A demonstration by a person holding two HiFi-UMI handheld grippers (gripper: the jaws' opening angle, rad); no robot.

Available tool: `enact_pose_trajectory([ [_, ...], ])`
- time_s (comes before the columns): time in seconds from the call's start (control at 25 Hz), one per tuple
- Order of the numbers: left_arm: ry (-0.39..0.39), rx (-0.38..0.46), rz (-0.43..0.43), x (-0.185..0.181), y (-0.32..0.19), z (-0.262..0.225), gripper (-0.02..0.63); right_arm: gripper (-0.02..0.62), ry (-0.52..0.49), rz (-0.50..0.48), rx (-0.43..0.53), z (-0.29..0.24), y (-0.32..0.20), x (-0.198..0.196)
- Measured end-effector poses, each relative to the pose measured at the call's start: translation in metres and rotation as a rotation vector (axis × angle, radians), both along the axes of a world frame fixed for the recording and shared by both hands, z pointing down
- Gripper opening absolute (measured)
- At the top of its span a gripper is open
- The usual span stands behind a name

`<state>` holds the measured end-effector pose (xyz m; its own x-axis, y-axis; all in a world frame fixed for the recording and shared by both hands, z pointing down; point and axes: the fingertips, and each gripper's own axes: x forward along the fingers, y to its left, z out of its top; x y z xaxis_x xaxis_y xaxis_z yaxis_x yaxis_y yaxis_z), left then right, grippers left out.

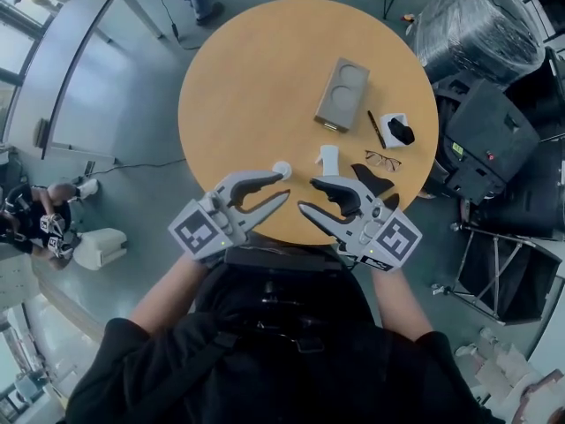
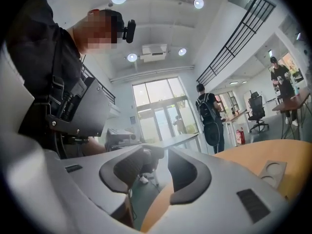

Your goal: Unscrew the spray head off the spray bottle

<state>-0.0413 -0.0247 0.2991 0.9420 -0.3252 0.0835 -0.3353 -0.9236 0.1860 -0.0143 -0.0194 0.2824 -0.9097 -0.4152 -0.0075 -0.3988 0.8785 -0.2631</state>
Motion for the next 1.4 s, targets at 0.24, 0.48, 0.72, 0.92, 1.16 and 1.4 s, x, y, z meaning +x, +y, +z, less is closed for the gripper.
enact_pose_trajectory([
  [0.24, -0.030, 0.003, -0.017, 0.005, 0.002, -0.016, 0.013, 0.020, -0.008, 0.057, 0.009, -0.023, -0.002, 0.016],
  [0.48, -0.024, 0.029, 0.014, 0.011, 0.010, -0.033, 0.008, 0.000, 0.000, 0.076, 0.050, -0.042, 0.003, 0.018],
  [0.72, -0.029, 0.034, 0.020, 0.015, 0.010, -0.036, 0.008, -0.002, 0.033, 0.088, 0.082, -0.043, 0.003, 0.021],
  [0.92, -0.030, 0.026, 0.017, 0.017, 0.014, -0.034, 0.008, -0.002, 0.048, 0.085, 0.082, -0.040, 0.008, 0.023],
  [1.16, -0.037, 0.038, 0.029, 0.017, 0.018, -0.035, 0.008, -0.002, 0.050, 0.088, 0.078, -0.041, 0.010, 0.022],
  [1.4, -0.035, 0.047, 0.035, 0.021, 0.021, -0.031, 0.008, -0.002, 0.051, 0.081, 0.074, -0.037, 0.014, 0.023],
])
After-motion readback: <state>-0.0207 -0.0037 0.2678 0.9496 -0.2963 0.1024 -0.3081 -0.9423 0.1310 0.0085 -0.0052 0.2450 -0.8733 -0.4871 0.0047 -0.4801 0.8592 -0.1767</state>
